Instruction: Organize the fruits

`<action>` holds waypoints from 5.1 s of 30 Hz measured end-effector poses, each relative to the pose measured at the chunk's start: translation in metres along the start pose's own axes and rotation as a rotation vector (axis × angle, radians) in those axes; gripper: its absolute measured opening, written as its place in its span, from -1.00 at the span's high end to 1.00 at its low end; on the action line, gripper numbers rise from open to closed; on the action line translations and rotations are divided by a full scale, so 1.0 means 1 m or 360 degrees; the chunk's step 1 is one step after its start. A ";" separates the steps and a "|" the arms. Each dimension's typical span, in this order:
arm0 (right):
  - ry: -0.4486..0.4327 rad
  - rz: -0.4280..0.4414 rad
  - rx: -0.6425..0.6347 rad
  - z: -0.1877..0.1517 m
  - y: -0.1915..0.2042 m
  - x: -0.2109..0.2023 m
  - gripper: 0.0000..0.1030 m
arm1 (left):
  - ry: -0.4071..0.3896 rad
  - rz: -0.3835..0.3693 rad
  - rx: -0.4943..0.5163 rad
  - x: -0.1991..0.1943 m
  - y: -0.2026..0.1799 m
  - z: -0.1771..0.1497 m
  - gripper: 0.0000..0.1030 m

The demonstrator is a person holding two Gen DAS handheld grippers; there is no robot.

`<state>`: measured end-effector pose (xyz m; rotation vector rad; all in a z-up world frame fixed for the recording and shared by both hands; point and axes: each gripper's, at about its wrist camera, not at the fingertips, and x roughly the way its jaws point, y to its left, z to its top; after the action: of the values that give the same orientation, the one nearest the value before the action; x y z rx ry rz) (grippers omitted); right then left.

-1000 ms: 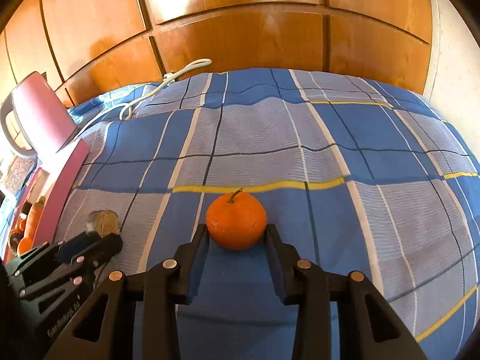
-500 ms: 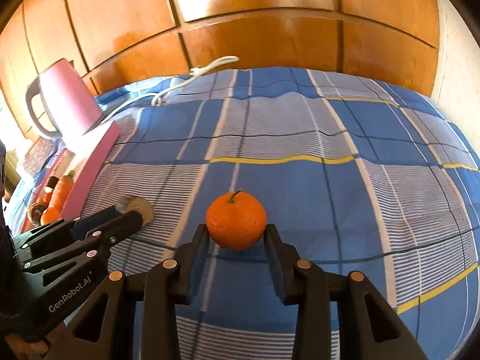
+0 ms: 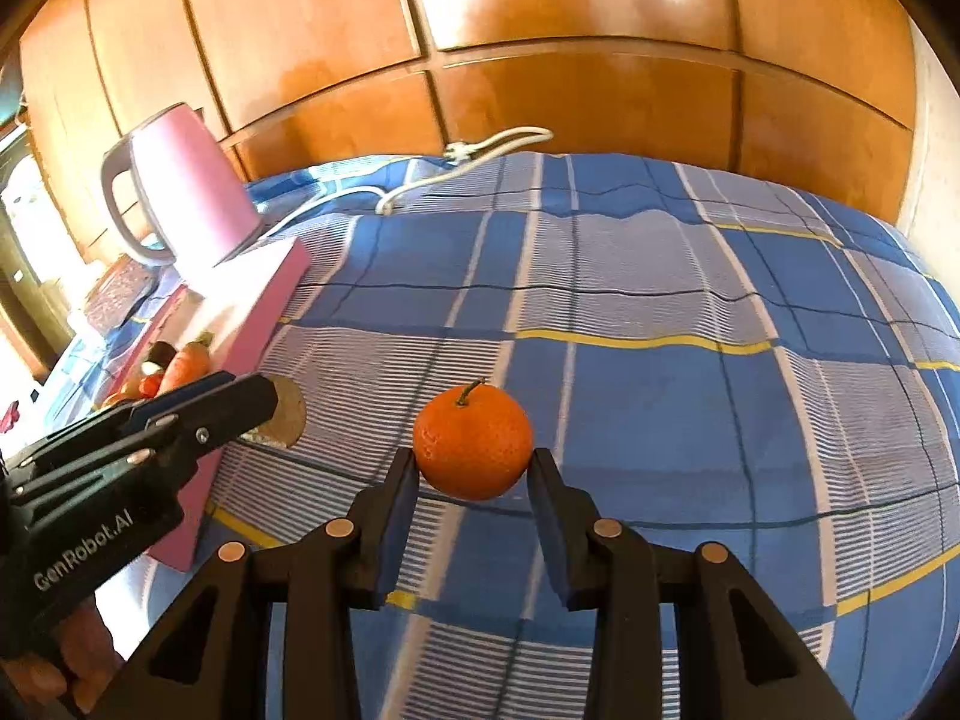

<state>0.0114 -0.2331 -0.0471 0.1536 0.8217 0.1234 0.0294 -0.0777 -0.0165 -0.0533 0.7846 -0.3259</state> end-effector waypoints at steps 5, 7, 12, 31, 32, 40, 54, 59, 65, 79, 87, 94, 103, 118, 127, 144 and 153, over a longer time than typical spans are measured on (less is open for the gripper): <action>0.0006 0.0066 -0.0039 0.005 0.016 0.000 0.26 | -0.0026 0.0018 -0.0049 -0.011 0.014 0.002 0.51; 0.0009 0.0089 -0.0044 0.007 0.022 0.000 0.26 | -0.0031 0.0027 -0.0066 -0.014 0.019 0.001 0.51; 0.0018 0.0124 -0.0098 0.009 0.038 0.001 0.26 | -0.0050 0.0048 -0.0108 -0.022 0.034 0.000 0.51; 0.0078 0.0395 -0.0438 0.041 0.141 0.027 0.26 | -0.0186 0.0277 -0.0456 -0.074 0.156 -0.008 0.51; 0.0082 0.0404 -0.0441 0.044 0.146 0.030 0.26 | -0.0185 0.0266 -0.0458 -0.075 0.157 -0.009 0.51; 0.0134 0.0403 -0.0470 0.066 0.171 0.055 0.25 | -0.0149 0.0198 -0.0448 -0.065 0.155 -0.011 0.51; 0.0174 0.0372 -0.0358 0.056 0.160 0.066 0.25 | -0.0053 0.0184 -0.0413 -0.036 0.148 -0.015 0.51; 0.0157 0.0346 -0.0306 0.051 0.149 0.057 0.25 | -0.0048 0.0182 -0.0454 -0.031 0.152 -0.009 0.29; 0.0145 0.0338 -0.0280 0.047 0.144 0.051 0.25 | -0.0067 0.0214 -0.0457 -0.037 0.151 -0.011 0.15; 0.0131 0.0324 -0.0275 0.034 0.146 0.039 0.25 | -0.0066 0.0366 -0.0483 -0.053 0.155 -0.020 0.08; 0.0103 0.0295 -0.0274 0.024 0.147 0.031 0.25 | -0.0120 0.0426 -0.0456 -0.067 0.151 -0.025 -0.08; 0.0061 0.0243 -0.0262 0.017 0.146 0.022 0.23 | -0.0168 0.0483 -0.0425 -0.077 0.149 -0.029 -0.24; 0.0006 0.0124 -0.0302 0.002 0.150 0.012 0.22 | -0.0203 0.0576 -0.0400 -0.088 0.145 -0.036 -0.62; -0.0012 0.0065 -0.0315 -0.007 0.150 0.005 0.22 | -0.0260 0.0608 -0.0377 -0.098 0.138 -0.043 -0.88; -0.0023 0.0067 -0.0329 -0.008 0.151 0.003 0.22 | -0.0267 0.0616 -0.0368 -0.100 0.136 -0.044 -0.92; -0.0011 0.0069 -0.0347 -0.008 0.153 0.004 0.22 | -0.0247 0.0617 -0.0385 -0.097 0.141 -0.045 -0.93; -0.0012 0.0070 -0.0363 -0.008 0.154 0.003 0.22 | -0.0239 0.0618 -0.0404 -0.097 0.143 -0.044 -0.94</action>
<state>-0.0001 -0.0810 -0.0270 -0.0429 0.7912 0.2564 -0.0274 0.0910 -0.0051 -0.1594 0.6663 0.1458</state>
